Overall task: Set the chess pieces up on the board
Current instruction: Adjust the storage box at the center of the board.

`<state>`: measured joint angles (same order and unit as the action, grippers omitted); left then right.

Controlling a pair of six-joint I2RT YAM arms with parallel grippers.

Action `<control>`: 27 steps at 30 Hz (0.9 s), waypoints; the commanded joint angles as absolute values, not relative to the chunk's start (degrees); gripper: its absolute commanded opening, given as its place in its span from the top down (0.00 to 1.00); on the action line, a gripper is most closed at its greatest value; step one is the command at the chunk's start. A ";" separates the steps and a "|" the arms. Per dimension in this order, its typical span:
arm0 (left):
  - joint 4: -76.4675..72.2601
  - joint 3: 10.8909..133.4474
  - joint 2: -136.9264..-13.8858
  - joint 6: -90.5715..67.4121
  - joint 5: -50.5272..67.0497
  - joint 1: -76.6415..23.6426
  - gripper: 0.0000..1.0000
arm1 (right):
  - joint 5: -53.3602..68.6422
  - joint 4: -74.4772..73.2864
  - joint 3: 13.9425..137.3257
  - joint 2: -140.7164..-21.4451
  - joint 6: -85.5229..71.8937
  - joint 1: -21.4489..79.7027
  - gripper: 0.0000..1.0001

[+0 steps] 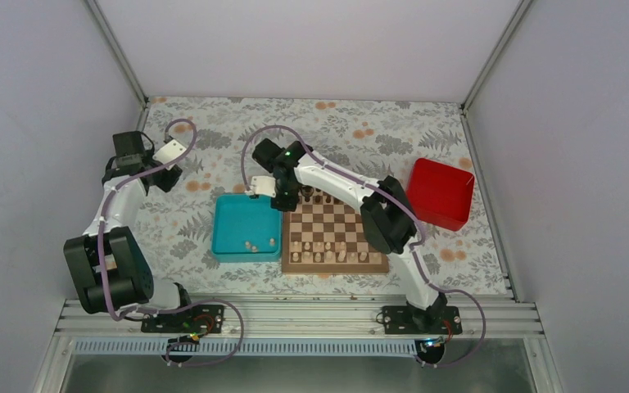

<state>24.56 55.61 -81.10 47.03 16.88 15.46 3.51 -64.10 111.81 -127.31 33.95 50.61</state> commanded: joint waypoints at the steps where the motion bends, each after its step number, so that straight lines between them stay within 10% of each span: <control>1: 24.12 54.31 -78.74 48.98 17.41 17.10 0.98 | 2.90 -62.89 114.22 -131.34 33.04 51.67 0.96; 27: 35.37 50.71 -73.84 56.63 20.39 22.30 0.98 | 9.69 -49.16 127.92 -140.63 34.36 57.50 0.93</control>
<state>31.92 51.09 -75.02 53.12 18.46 20.34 5.39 -53.78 125.71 -139.65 34.46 55.59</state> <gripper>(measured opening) 0.024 0.069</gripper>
